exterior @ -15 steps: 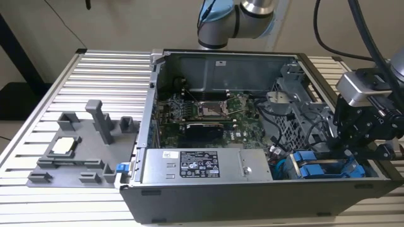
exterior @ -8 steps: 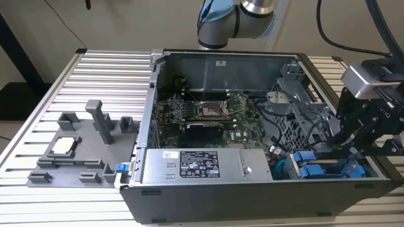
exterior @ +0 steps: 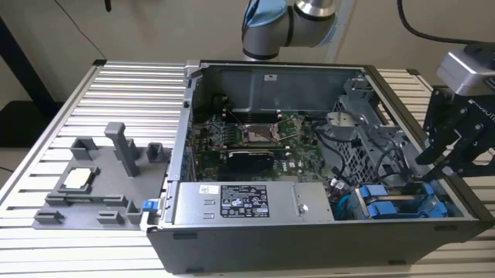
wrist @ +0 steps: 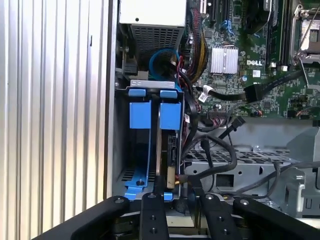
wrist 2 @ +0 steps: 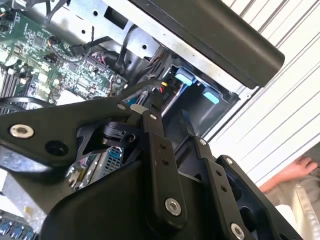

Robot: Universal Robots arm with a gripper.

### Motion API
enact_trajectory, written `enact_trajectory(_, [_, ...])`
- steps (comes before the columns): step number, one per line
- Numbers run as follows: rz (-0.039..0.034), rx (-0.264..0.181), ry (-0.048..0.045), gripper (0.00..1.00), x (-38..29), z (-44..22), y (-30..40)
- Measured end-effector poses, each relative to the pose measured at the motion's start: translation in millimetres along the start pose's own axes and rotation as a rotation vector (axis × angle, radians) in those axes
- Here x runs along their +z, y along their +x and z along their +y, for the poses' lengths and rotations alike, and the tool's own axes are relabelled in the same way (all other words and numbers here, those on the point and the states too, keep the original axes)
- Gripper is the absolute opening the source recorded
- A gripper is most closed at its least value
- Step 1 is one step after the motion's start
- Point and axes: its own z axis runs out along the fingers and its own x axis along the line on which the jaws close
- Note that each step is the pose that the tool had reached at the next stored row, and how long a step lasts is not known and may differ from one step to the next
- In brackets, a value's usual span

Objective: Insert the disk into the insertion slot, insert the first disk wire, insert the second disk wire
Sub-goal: 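Insert the first disk wire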

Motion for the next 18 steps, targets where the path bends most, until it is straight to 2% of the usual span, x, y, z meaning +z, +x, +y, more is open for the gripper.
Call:
enact_trajectory(3, [0.0018, 0.0, -0.0001, 0.33, -9.9, 0.2, -0.4])
enact_trajectory(4, [0.0021, 0.0, -0.0001, 0.33, -11.0, 0.2, -0.5])
enact_trajectory(10, [0.0035, -0.001, -0.0002, 0.33, -11.1, 0.2, -1.9])
enact_trajectory(13, [0.0032, -0.001, -0.0002, 0.33, -10.7, 0.0, -8.9])
enact_trajectory(18, [0.0033, -0.001, -0.0002, 0.33, -10.0, -0.6, -27.1])
